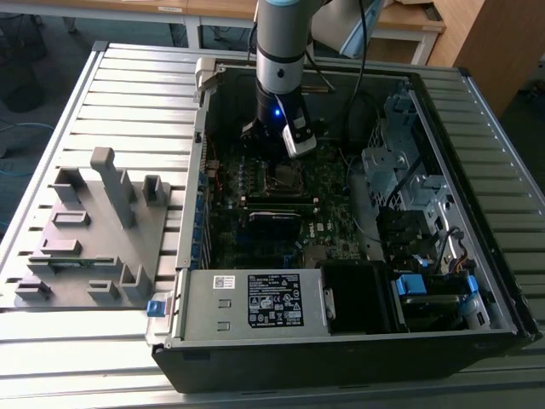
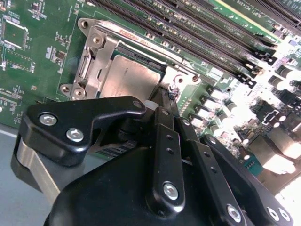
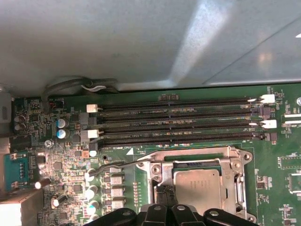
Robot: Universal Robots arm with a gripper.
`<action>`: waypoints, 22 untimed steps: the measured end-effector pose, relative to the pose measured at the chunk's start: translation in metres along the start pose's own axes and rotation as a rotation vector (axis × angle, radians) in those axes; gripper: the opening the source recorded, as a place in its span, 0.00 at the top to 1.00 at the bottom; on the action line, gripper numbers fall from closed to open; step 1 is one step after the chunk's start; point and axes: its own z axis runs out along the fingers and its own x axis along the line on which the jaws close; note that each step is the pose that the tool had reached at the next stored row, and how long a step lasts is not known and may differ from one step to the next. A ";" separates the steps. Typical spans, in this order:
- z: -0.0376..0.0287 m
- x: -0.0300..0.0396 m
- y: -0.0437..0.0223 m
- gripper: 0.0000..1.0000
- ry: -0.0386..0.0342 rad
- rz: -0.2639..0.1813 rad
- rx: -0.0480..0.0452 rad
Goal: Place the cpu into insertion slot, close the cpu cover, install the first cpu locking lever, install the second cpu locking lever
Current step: 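Close the cpu cover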
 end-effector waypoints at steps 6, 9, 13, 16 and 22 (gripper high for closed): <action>0.0002 0.0001 0.0000 0.90 0.0002 0.000 0.0002; 0.0003 0.0001 0.0000 0.90 0.0001 0.000 0.0002; 0.0005 0.0001 -0.0001 0.90 0.0002 0.000 0.0003; 0.0006 0.0001 0.0000 0.90 0.0002 0.000 0.0002; -0.0032 0.0001 0.0000 0.90 0.0001 0.000 0.0001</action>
